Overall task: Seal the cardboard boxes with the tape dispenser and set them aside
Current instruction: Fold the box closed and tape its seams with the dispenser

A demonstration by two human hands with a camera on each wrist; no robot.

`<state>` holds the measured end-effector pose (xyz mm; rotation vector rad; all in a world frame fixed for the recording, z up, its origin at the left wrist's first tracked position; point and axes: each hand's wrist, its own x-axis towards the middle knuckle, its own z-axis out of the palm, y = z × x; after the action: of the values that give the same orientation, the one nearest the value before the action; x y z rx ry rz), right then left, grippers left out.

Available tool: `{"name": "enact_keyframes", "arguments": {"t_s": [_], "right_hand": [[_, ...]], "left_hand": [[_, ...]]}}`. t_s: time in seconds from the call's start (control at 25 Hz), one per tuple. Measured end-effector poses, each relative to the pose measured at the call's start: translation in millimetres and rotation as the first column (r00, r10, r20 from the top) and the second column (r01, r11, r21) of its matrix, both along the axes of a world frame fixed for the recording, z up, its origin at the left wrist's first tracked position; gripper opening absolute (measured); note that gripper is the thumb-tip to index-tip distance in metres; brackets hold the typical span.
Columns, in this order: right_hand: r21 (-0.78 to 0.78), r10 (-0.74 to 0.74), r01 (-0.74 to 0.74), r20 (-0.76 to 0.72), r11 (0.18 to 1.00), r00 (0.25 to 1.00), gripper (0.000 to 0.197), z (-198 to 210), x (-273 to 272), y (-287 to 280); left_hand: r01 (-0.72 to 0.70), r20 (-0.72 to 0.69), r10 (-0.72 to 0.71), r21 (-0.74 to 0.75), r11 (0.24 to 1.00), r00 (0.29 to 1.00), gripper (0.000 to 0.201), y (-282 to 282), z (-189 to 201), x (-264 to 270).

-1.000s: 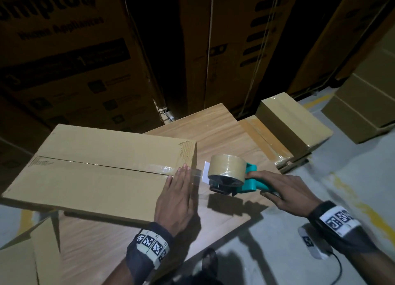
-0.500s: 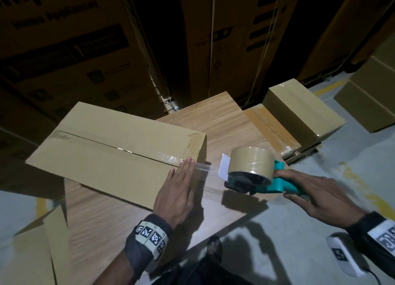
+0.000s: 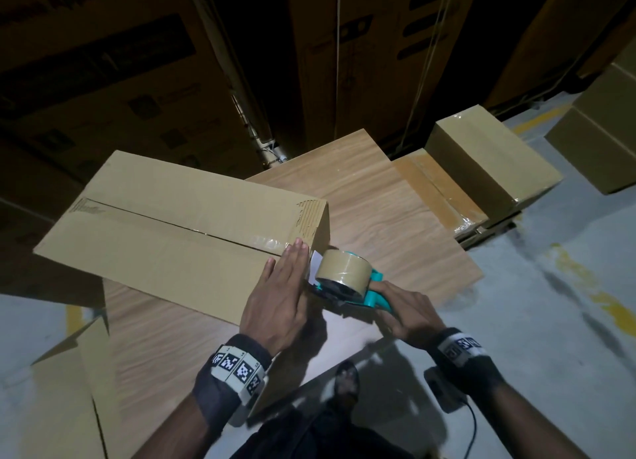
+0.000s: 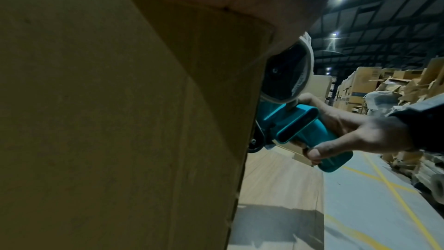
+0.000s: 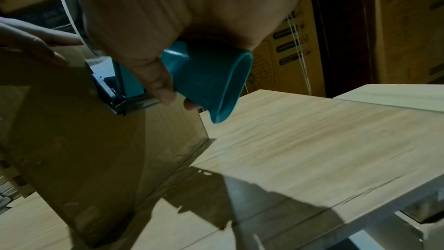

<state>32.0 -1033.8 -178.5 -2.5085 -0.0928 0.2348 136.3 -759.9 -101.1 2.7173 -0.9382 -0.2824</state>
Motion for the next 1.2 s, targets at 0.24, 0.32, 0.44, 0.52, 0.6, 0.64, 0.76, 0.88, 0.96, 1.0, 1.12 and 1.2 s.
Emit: {"name": "enact_keyframes", "arguments": {"t_s": [0.24,0.32,0.44,0.52,0.6,0.64,0.76,0.88,0.96,1.0,1.12,1.2], "right_hand": [[-0.108,0.039,-0.035,0.037,0.993,0.999,0.064,1.6,15.1,-2.4],[-0.159,0.068,-0.064,0.022,0.985,0.997,0.066,10.0,20.4,-1.6],[-0.257,0.097,-0.096,-0.011,0.962,0.995,0.069,28.5,23.8,0.6],[-0.314,0.07,-0.068,-0.004,0.947,0.998,0.069,41.6,27.7,-2.0],[-0.428,0.12,-0.152,-0.102,0.891,0.988,0.063,40.8,24.4,0.7],[-0.437,0.157,-0.217,-0.169,0.873,0.973,0.059,34.2,19.2,4.6],[-0.268,0.085,-0.128,-0.167,0.955,0.982,0.068,0.6,-18.4,24.4],[-0.018,-0.236,0.237,-0.2,0.971,0.951,0.07,-0.4,-31.3,16.5],[0.02,-0.322,0.352,-0.358,0.936,0.876,0.064,2.7,-32.9,4.1],[0.069,-0.379,0.439,-0.394,0.896,0.837,0.063,3.7,-33.8,-0.2],[0.275,-0.573,0.708,-0.434,0.651,0.695,0.062,-14.1,-28.6,7.6],[0.433,-0.594,0.825,-0.575,0.363,0.563,0.06,-32.1,-10.2,27.1]], "left_hand": [[-0.004,-0.027,0.004,-0.014,1.0,1.0,0.082,0.4,0.7,1.2],[-0.005,-0.041,0.005,-0.016,1.0,0.999,0.087,1.2,0.2,2.3],[0.0,-0.043,-0.002,-0.026,1.0,0.999,0.095,0.5,-1.3,2.8],[-0.004,-0.052,0.002,-0.03,1.0,0.999,0.098,0.1,-0.3,3.3],[-0.007,-0.064,0.004,-0.048,0.999,0.998,0.099,1.0,-0.8,3.1],[-0.003,-0.077,-0.001,-0.049,0.999,0.997,0.098,1.4,-0.7,4.3],[-0.002,-0.092,-0.003,-0.049,0.999,0.996,0.096,1.8,1.7,5.9],[0.027,-0.08,-0.029,-0.024,0.999,0.996,0.094,3.5,1.6,5.2],[0.028,-0.09,-0.032,-0.053,0.998,0.995,0.093,6.2,2.0,5.4],[0.036,-0.099,-0.042,-0.064,0.997,0.994,0.092,7.7,3.7,6.0],[0.114,-0.107,-0.122,-0.073,0.991,0.987,0.092,16.7,1.9,5.2],[0.198,-0.155,-0.21,-0.089,0.976,0.965,0.093,29.5,2.3,6.5]]}}
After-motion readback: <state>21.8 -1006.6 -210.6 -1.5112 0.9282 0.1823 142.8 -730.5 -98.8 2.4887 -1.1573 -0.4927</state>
